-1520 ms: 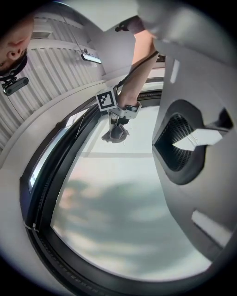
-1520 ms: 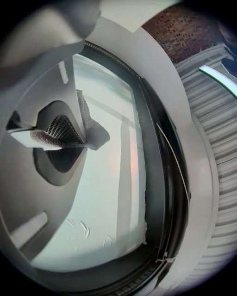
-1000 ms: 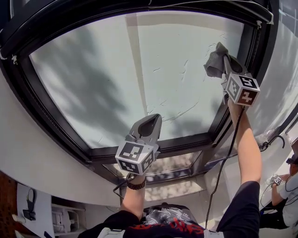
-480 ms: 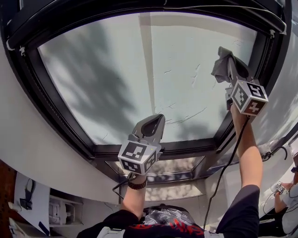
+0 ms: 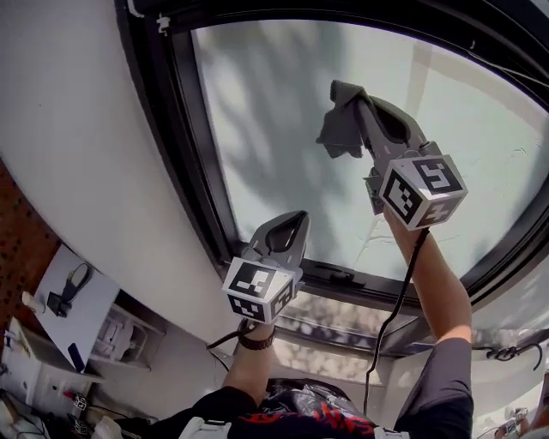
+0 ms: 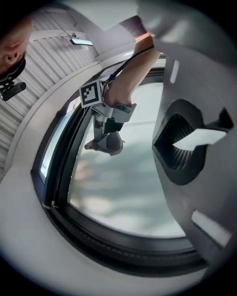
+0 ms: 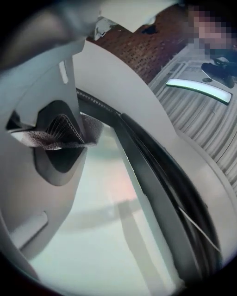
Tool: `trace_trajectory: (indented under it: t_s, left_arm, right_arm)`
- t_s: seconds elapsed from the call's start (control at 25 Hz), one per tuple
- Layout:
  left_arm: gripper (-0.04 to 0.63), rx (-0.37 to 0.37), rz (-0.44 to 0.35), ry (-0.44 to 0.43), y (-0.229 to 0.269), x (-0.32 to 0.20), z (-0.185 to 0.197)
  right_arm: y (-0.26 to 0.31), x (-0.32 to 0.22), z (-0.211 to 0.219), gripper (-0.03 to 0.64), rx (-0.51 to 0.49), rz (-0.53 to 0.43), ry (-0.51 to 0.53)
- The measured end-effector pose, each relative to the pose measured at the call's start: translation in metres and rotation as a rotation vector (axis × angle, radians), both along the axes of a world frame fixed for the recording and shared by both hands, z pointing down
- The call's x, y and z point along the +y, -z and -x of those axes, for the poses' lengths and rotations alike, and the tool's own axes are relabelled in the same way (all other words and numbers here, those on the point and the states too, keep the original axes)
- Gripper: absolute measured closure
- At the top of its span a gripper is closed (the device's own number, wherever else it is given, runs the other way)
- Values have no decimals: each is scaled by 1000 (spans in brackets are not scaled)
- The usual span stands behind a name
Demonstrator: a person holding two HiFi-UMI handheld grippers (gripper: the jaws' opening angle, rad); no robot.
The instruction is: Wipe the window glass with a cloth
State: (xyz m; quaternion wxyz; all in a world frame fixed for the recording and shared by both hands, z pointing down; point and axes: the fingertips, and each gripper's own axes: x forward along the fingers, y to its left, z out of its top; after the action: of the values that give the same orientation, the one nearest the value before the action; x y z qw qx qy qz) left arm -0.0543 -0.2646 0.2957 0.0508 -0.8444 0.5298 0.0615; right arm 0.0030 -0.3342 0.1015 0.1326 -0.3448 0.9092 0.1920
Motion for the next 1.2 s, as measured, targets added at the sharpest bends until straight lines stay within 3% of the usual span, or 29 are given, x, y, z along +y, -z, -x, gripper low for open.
trace_trajectory:
  t_s: [0.24,0.36,0.48,0.76,1.2]
  left_arm:
    - [595,27,-10,178,0,22,105]
    - [595,44,-17,231,1,34,142]
    - [595,53,-17,269,0,43,169]
    - [595,62,-22,265,0,43,189]
    - [595,50,-5,118,-4,25,130]
  right_arm:
    - [-25,-1,166,600,45,87,223]
    - [-38,-8,226,600,78,133,267]
    - [-44,-17,261,600,111,128,246]
    - [-49,-21,269,600,151,103,198]
    - [-51,-24,187,600,103,122,109]
